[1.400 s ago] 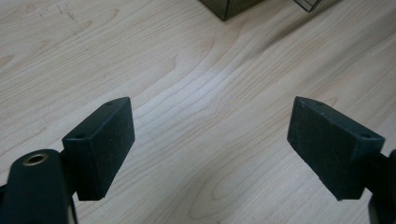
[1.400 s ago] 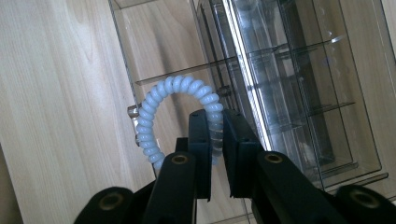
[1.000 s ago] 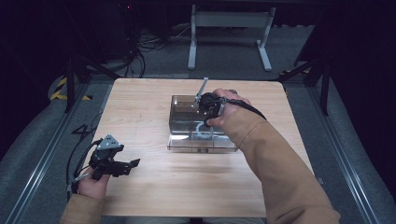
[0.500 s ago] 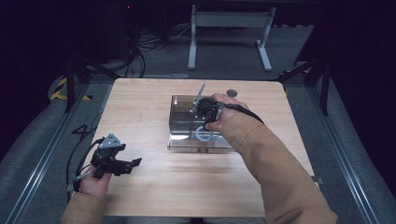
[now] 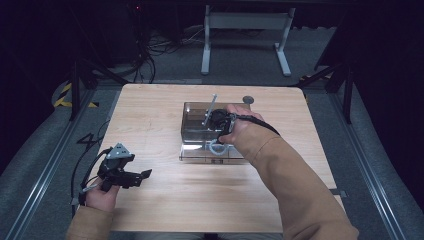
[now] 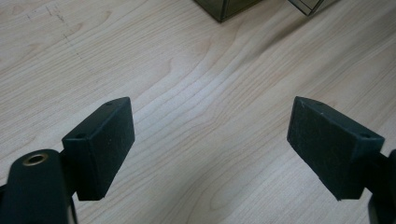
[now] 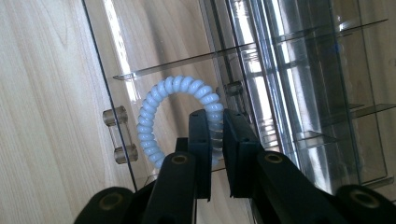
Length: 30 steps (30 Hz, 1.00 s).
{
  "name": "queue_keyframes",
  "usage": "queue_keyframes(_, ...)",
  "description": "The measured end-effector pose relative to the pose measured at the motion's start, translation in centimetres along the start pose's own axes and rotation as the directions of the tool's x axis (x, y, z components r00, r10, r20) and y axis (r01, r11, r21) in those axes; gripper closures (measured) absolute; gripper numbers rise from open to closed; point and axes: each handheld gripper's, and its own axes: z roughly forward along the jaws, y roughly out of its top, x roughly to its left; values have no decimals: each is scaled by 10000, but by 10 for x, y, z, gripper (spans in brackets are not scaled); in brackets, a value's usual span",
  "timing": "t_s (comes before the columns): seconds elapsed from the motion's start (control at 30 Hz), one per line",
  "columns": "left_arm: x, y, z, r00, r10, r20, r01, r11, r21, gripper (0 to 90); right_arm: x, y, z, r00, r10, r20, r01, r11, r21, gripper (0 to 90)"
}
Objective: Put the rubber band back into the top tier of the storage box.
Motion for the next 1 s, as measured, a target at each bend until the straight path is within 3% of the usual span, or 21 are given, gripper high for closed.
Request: queue_keyframes(1.0, 1, -1, -1, 10000, -37, 42, 37, 10000, 19, 157, 2, -2, 18, 9999, -9, -145, 12, 9998, 213, 831)
